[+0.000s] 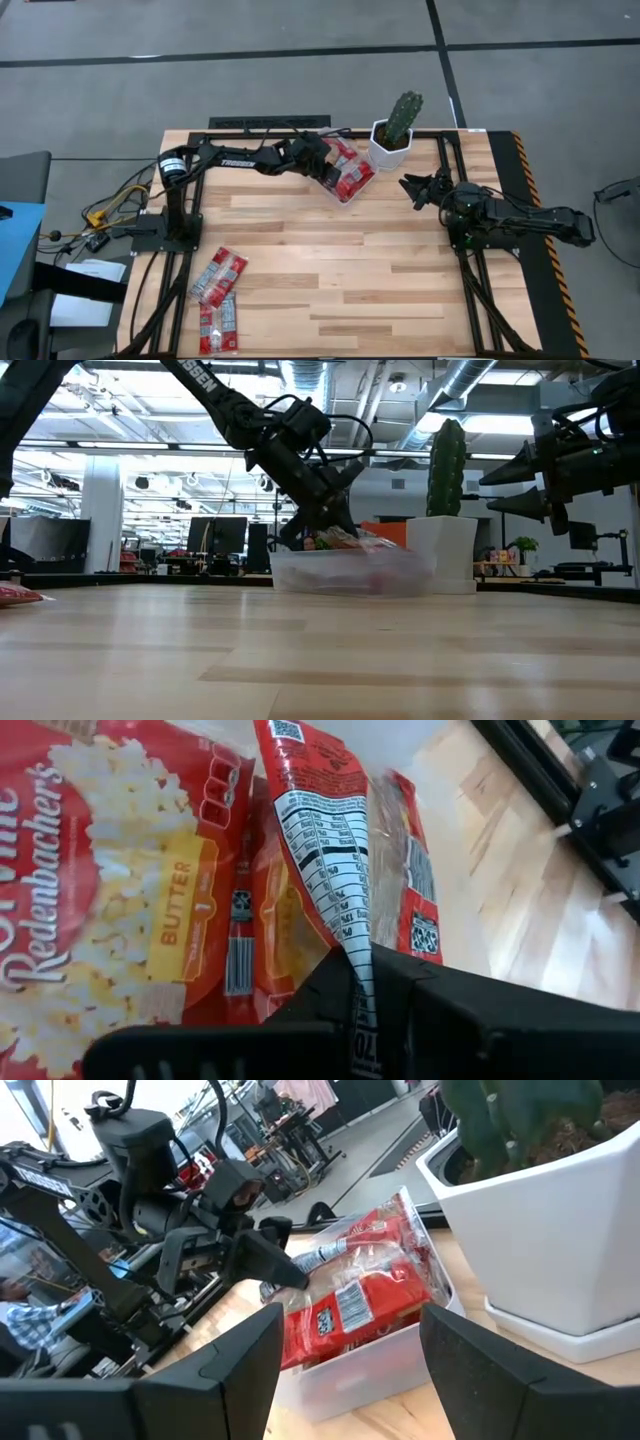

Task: Sort popcorn bags into baskets
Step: Put the red popcorn bag into the transparent bin

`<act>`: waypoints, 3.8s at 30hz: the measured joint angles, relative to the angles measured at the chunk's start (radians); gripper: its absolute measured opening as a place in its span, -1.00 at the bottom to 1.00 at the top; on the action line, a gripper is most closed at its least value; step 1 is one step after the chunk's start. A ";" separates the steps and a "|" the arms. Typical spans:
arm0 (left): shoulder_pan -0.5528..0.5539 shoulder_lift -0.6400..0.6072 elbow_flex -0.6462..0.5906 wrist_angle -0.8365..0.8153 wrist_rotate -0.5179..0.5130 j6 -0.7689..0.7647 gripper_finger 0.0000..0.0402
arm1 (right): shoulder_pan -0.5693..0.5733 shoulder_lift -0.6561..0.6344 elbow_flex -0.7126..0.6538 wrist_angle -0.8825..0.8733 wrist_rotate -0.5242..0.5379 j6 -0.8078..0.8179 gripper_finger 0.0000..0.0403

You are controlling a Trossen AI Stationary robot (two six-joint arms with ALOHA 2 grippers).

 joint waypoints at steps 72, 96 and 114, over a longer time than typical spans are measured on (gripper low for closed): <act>-1.113 -0.502 -0.444 -0.869 -0.198 -1.076 0.05 | 0.002 0.001 0.000 0.000 -0.003 0.000 0.29; -1.083 -0.305 -0.426 -0.876 -0.012 -1.049 -0.96 | 0.002 0.001 0.000 0.000 -0.002 0.001 0.29; -0.675 -0.676 -0.382 -0.577 -0.382 -0.650 -1.00 | 0.001 0.001 0.000 0.000 -0.002 0.001 0.29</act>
